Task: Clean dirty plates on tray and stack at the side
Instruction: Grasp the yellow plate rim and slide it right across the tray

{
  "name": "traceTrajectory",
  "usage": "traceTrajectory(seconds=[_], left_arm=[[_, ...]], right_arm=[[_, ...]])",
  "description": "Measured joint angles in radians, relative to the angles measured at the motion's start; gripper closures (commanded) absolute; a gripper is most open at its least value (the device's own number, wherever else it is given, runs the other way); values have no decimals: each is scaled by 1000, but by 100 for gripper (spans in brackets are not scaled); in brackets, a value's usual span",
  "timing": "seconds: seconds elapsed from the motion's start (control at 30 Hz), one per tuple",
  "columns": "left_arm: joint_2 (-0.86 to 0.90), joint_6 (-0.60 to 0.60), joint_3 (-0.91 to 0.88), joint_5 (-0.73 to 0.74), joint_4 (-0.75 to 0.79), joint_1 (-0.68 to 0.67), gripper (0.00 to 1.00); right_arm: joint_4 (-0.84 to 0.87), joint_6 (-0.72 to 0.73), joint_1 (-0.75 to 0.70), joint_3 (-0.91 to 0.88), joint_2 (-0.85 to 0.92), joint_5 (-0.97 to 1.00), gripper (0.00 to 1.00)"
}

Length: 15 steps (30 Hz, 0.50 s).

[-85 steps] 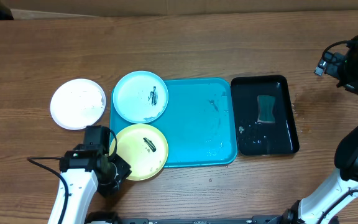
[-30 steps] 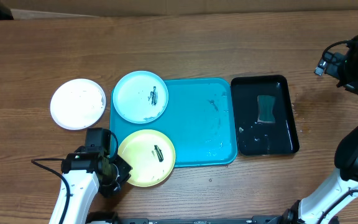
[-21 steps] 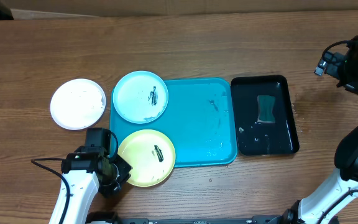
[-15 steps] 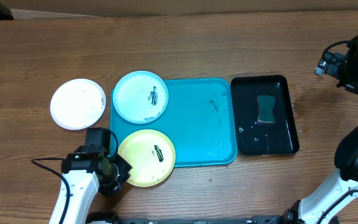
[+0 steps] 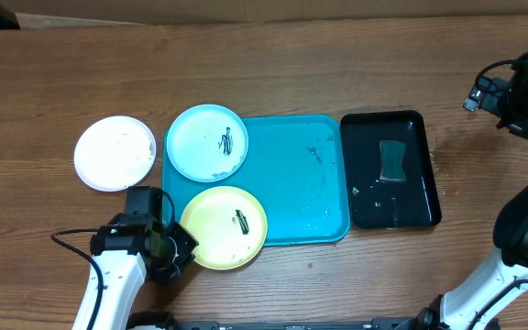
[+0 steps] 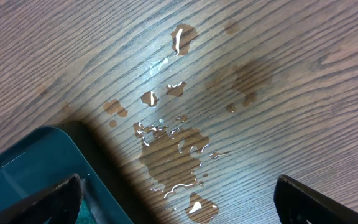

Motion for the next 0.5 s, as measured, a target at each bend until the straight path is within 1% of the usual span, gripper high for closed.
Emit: traceTrajectory(seconds=[0.1, 0.23, 0.5], left_arm=[[0, 17, 40, 14, -24, -3, 96], [0, 32, 131, 17, -55, -40, 96], [19, 36, 259, 13, -58, -113, 96]], right_arm=[[0, 0, 0, 0, 0, 0, 0], [-1, -1, 0, 0, 0, 0, 0], [0, 0, 0, 0, 0, 0, 0]])
